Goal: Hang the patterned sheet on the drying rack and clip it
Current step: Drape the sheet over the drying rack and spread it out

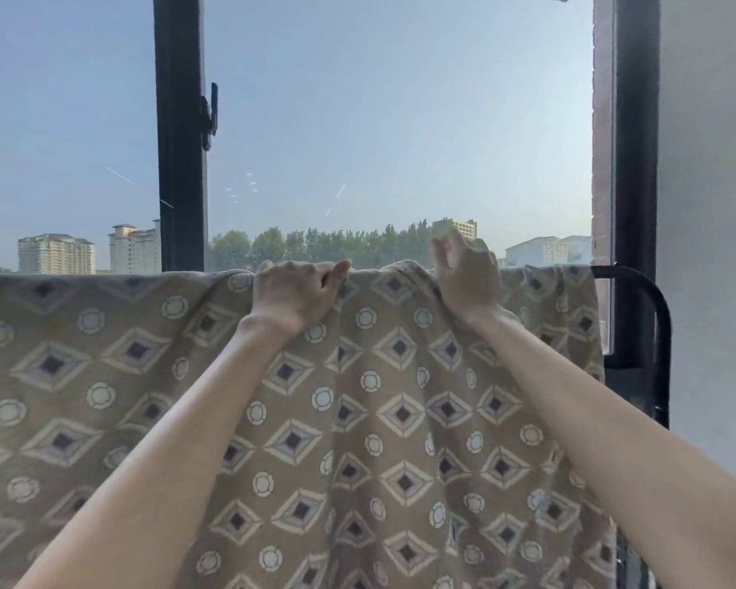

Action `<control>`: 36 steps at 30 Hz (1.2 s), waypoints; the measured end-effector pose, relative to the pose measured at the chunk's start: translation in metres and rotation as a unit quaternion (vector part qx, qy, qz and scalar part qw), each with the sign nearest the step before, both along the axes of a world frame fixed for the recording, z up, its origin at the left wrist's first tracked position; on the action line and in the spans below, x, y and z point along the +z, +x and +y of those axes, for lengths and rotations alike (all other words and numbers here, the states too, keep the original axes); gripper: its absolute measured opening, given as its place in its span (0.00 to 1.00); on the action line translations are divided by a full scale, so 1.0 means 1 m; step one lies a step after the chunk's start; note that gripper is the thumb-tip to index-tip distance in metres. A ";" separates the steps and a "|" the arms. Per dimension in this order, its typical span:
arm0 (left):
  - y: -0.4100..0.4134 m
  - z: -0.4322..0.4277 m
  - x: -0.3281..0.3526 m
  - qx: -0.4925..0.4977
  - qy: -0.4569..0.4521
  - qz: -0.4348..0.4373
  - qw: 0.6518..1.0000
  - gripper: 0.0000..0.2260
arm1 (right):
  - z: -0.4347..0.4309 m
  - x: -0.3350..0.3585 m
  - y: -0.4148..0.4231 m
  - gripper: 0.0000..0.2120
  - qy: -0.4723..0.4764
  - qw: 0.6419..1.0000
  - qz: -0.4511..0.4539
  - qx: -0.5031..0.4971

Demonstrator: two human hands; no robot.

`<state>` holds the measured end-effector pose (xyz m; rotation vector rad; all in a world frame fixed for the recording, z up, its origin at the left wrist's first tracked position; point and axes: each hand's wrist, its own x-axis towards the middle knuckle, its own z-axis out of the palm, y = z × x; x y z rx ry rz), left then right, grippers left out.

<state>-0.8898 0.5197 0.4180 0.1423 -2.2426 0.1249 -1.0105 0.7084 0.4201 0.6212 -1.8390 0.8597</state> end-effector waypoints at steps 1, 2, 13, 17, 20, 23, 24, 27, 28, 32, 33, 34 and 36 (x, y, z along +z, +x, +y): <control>0.001 0.001 0.000 0.002 0.001 0.006 1.000 0.28 | 0.017 -0.010 -0.002 0.17 0.014 1.000 -0.009 -0.007; 0.001 0.001 -0.001 0.002 0.002 0.010 1.000 0.29 | 0.033 -0.019 -0.003 0.16 0.042 0.999 -0.018 -0.010; 0.008 0.007 0.000 0.003 0.025 0.005 1.000 0.27 | 0.083 -0.022 0.019 0.09 0.218 0.964 0.047 -0.143; 0.019 0.007 0.002 0.007 0.030 0.002 1.000 0.27 | 0.095 -0.002 0.019 0.11 0.207 0.932 0.065 -0.289; 0.023 0.010 0.002 -0.005 0.021 -0.005 1.000 0.26 | 0.098 0.006 0.014 0.12 0.170 0.947 -0.003 -0.271; 0.019 0.015 0.002 -0.008 0.013 -0.019 1.000 0.26 | 0.089 -0.001 0.011 0.09 0.081 0.960 -0.085 -0.253; 0.018 0.015 0.002 -0.006 0.010 -0.020 1.000 0.27 | 0.089 -0.004 0.010 0.09 0.067 0.960 -0.109 -0.249; 0.016 0.009 0.002 -0.005 0.014 -0.024 1.000 0.27 | 0.092 -0.009 0.008 0.18 0.032 0.954 -0.212 -0.209; 0.017 0.007 0.001 -0.006 0.015 -0.025 1.000 0.27 | 0.092 -0.008 0.008 0.20 0.031 0.949 -0.235 -0.209; 0.019 0.001 0.002 0.005 0.014 -0.035 0.999 0.27 | 0.075 -0.003 0.010 0.18 0.072 0.944 -0.204 -0.248; 0.020 -0.001 0.004 0.007 0.014 -0.043 0.999 0.27 | 0.068 -0.002 0.012 0.15 0.072 0.961 -0.176 -0.202; 0.021 -0.003 0.006 0.007 0.018 -0.055 0.998 0.27 | 0.059 -0.002 0.016 0.13 0.071 0.976 -0.145 -0.145; 0.028 -0.005 0.009 0.001 0.039 -0.084 0.996 0.27 | 0.037 -0.005 0.026 0.12 0.078 0.991 -0.100 -0.045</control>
